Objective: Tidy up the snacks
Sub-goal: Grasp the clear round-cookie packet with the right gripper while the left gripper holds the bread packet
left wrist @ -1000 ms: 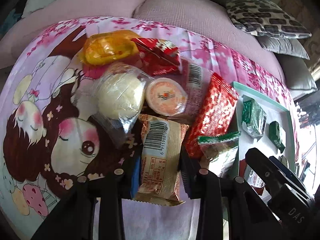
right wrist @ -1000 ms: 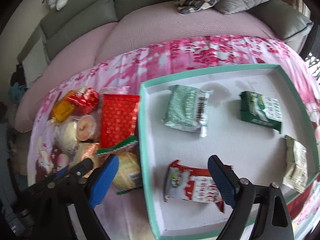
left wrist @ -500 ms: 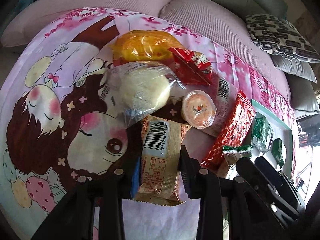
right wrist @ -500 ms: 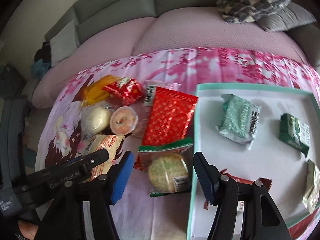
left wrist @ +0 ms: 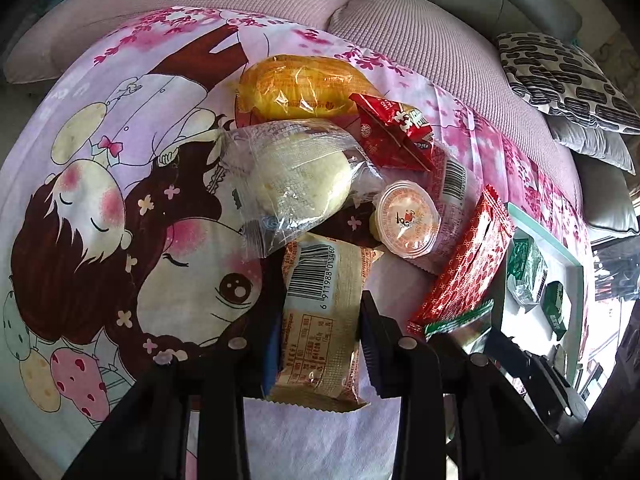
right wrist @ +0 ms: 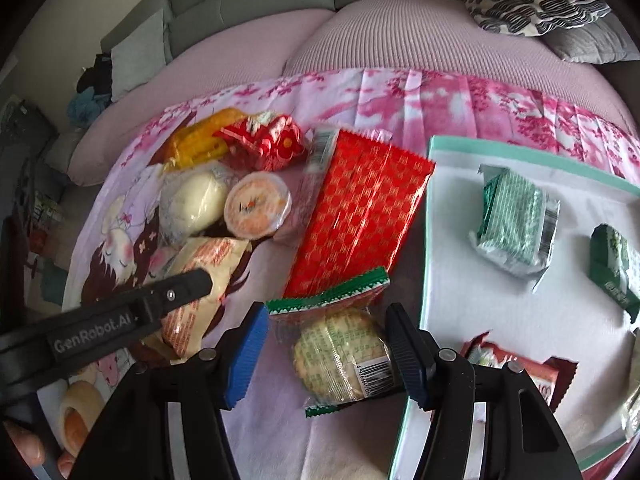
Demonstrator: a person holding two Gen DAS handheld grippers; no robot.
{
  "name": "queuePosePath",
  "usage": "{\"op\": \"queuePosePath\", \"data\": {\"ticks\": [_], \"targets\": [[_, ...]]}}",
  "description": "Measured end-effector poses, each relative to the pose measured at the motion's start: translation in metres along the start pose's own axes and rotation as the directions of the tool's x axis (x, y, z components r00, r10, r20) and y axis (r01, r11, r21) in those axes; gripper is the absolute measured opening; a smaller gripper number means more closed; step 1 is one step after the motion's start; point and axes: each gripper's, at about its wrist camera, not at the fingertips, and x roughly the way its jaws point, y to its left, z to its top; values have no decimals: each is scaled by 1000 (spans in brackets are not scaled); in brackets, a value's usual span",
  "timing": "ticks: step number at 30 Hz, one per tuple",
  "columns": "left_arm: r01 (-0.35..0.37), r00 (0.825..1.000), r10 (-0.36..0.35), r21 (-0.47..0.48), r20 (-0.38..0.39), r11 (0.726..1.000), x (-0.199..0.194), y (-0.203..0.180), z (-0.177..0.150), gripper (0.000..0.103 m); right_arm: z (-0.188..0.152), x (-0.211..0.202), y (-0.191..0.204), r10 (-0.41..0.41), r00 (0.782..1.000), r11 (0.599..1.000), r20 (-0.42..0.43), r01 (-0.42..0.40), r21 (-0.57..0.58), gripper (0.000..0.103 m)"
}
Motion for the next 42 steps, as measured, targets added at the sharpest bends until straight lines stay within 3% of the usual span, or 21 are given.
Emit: {"op": "queuePosePath", "data": {"ticks": [17, 22, 32, 42], "targets": [[-38, 999, 38, 21, -7, 999, 9, -9, -10, 37, -27, 0, 17, -74, 994, 995, -75, 69, -66, 64], [-45, 999, 45, 23, -5, 999, 9, -11, -15, 37, -28, 14, 17, -85, 991, 996, -107, 81, -47, 64], [-44, 999, 44, 5, -17, 999, 10, 0, -25, 37, -20, 5, -8, -26, 996, 997, -85, 32, 73, 63], [-41, 999, 40, -16, -33, 999, 15, 2, -23, 37, -13, 13, -6, -39, 995, 995, -88, 47, 85, 63]]}}
